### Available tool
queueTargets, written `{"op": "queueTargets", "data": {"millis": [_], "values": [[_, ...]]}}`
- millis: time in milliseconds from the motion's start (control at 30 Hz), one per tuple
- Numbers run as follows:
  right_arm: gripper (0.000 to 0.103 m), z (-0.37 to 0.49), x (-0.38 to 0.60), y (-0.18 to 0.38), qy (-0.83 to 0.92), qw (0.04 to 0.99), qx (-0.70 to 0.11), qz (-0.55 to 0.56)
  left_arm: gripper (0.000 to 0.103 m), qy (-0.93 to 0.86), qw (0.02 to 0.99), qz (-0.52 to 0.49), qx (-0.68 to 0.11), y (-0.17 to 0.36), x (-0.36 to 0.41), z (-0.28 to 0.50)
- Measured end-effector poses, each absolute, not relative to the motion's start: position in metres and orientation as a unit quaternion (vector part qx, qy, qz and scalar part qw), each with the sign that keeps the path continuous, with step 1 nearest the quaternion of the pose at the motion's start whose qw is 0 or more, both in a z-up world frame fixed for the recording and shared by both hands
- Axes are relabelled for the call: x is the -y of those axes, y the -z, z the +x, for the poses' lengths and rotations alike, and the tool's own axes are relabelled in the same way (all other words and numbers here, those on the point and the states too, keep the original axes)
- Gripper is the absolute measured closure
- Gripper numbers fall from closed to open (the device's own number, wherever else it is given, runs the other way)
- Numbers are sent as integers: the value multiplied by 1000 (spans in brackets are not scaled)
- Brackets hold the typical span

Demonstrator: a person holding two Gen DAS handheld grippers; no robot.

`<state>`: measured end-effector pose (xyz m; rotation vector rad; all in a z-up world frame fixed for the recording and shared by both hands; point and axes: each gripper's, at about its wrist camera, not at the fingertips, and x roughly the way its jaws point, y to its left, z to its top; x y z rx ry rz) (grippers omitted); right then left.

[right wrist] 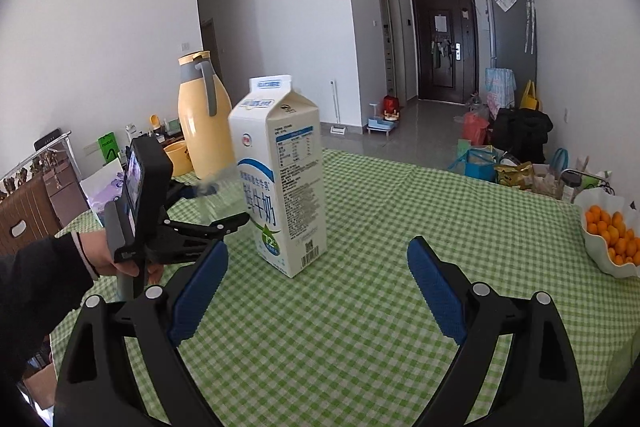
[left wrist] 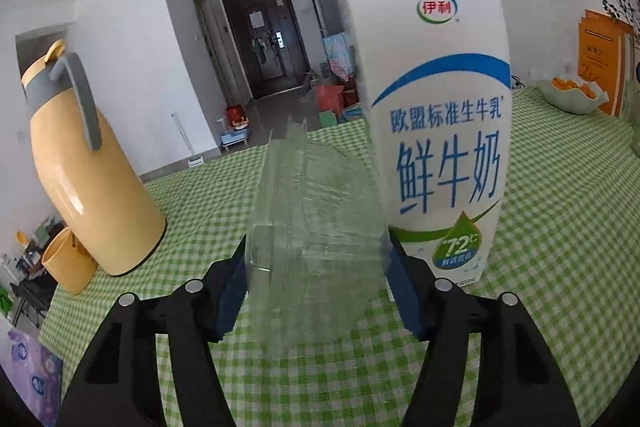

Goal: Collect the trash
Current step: 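Grasp the clear plastic container with the left gripper while the right gripper grasps the milk carton, then carry the container and milk carton to the cardboard box and release both inside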

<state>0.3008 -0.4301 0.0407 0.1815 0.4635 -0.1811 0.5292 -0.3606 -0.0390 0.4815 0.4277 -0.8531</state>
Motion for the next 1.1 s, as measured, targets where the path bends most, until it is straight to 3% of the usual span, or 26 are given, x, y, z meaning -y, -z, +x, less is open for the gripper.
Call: {"op": "queueTargets", "data": {"millis": [367, 467, 633, 833, 867, 900, 1100], "values": [[15, 392, 440, -68, 60, 983, -158, 73, 45, 370, 895, 94, -233, 10, 266, 513], [9, 399, 444, -86, -3, 989, -142, 37, 45, 363, 900, 79, -228, -4, 238, 508], [9, 443, 452, -85, -67, 979, -194, 12, 45, 356, 906, 62, -223, -21, 211, 485], [9, 466, 460, -25, -89, 959, -265, 41, 45, 340, 912, 65, -221, -28, 195, 463], [10, 463, 458, -15, -92, 957, -270, 51, 45, 334, 913, 61, -224, -28, 192, 461], [22, 463, 455, -10, -85, 957, -272, 51, 45, 332, 913, 56, -229, -28, 187, 459], [25, 424, 451, -31, -45, 968, -236, 75, 45, 313, 922, 51, -221, -47, 174, 444]]}}
